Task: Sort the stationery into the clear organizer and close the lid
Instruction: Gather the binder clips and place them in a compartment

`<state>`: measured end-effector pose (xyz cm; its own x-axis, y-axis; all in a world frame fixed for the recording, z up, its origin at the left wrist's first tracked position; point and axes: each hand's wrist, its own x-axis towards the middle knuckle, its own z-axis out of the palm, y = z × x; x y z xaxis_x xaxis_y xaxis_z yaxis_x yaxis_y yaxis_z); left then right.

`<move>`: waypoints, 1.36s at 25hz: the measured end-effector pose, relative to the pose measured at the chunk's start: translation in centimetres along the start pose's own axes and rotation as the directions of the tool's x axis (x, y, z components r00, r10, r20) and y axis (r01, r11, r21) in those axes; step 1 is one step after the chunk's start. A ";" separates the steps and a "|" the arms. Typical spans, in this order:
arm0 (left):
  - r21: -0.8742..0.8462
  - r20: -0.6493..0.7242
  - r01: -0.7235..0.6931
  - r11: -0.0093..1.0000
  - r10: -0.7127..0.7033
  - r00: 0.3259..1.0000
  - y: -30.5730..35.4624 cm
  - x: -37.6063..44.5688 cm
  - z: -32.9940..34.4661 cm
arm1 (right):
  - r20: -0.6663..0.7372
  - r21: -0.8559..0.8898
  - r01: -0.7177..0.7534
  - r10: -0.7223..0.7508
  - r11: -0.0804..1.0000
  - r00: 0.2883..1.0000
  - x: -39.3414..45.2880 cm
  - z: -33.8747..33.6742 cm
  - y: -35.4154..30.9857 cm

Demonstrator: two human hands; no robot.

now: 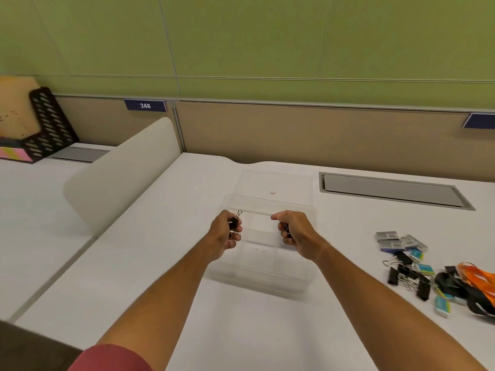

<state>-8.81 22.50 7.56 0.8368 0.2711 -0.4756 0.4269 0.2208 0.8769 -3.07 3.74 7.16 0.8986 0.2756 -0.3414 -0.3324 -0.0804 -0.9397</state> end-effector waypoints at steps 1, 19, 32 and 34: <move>0.040 -0.007 -0.006 0.999 0.006 1.000 0.1 0.3 -1.3 | -0.002 -0.006 0.000 -0.001 1.000 1.000 0.2 1.2 -0.1; 0.873 0.447 -0.480 0.085 0.254 0.858 -1.9 5.0 -5.7 | -0.170 -0.169 -0.044 0.015 0.985 0.985 1.5 9.4 1.6; 0.786 0.583 -0.599 0.152 0.137 0.801 -1.9 6.2 -5.6 | -0.126 -0.528 0.052 -0.139 0.848 0.982 1.3 10.1 2.2; 0.781 0.586 -0.600 0.173 0.130 0.800 -1.8 6.0 -5.8 | -0.114 -0.550 0.046 -0.130 0.834 0.985 1.3 10.2 2.1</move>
<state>-6.53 29.17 2.73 0.9256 -0.3036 -0.2261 -0.1609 -0.8562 0.4909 -5.51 13.75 4.89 0.9608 0.1729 -0.2168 -0.0781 -0.5814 -0.8099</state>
